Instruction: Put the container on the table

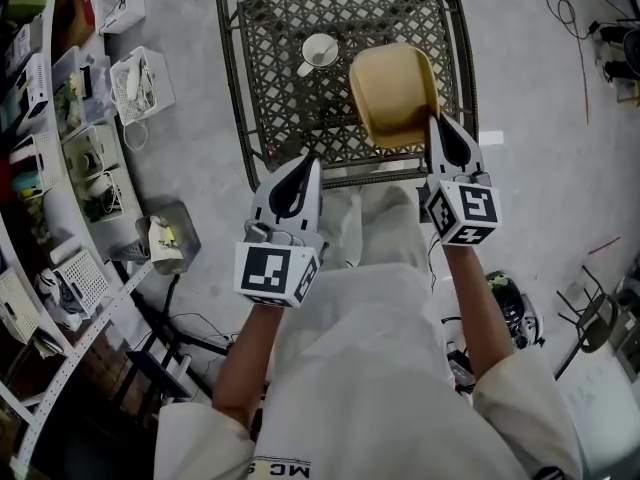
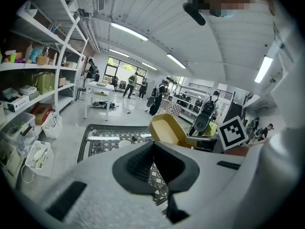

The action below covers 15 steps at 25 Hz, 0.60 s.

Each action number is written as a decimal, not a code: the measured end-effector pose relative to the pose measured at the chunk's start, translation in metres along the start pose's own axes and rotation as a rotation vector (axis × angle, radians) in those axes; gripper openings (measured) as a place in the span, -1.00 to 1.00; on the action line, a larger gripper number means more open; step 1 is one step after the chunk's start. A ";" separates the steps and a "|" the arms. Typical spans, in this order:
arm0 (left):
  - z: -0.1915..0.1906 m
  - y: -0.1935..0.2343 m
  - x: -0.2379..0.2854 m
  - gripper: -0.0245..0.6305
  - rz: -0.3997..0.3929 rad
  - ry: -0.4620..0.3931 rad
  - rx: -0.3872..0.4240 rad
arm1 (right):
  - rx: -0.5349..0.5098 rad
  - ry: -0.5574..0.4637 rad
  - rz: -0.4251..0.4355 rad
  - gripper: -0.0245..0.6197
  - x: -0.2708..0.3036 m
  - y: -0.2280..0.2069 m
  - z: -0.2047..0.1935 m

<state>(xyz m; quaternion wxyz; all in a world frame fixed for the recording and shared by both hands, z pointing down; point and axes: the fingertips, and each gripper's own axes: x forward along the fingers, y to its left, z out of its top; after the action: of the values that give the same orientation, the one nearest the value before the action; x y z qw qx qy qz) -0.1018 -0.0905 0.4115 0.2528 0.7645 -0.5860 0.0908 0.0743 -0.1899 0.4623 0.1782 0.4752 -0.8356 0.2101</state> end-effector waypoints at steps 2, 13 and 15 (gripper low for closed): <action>-0.004 0.001 0.005 -0.85 -0.005 0.003 0.010 | 0.011 0.017 -0.001 -0.83 0.011 -0.002 -0.012; -0.035 -0.001 0.020 -0.85 -0.016 0.071 0.011 | 0.061 0.138 -0.025 -0.83 0.061 -0.022 -0.076; -0.039 -0.001 0.023 -0.85 -0.014 0.080 0.008 | 0.067 0.163 -0.022 -0.83 0.069 -0.024 -0.088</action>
<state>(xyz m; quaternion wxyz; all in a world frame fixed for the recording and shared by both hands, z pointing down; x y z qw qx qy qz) -0.0882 -0.0907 0.4543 0.2736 0.7654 -0.5697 0.1217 0.0701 -0.2047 0.5758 0.2322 0.4715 -0.8054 0.2740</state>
